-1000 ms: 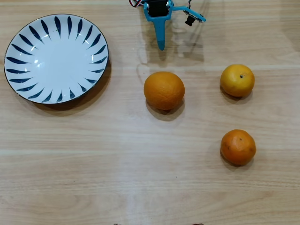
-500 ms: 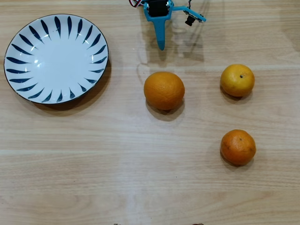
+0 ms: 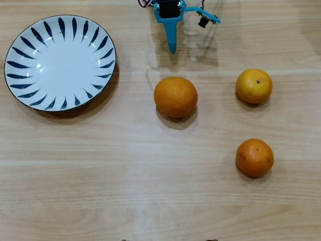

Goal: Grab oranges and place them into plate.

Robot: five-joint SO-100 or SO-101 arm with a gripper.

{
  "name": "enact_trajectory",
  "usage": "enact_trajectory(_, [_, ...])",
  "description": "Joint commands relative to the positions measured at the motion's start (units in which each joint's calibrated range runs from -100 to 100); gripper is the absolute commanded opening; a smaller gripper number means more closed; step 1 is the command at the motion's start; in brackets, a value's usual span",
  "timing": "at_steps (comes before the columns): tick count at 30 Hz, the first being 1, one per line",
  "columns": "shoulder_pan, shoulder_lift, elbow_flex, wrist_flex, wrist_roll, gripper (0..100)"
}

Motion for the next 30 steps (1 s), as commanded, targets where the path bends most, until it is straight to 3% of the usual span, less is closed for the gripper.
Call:
enact_trajectory(1, [0.5,-0.5,0.7,-0.1,0.0,2])
enact_trajectory(23, [1.1,0.2,-1.0,-0.1,-0.1,2])
enact_trajectory(30, [0.3,24.4,-26.9,0.4,-0.1,2])
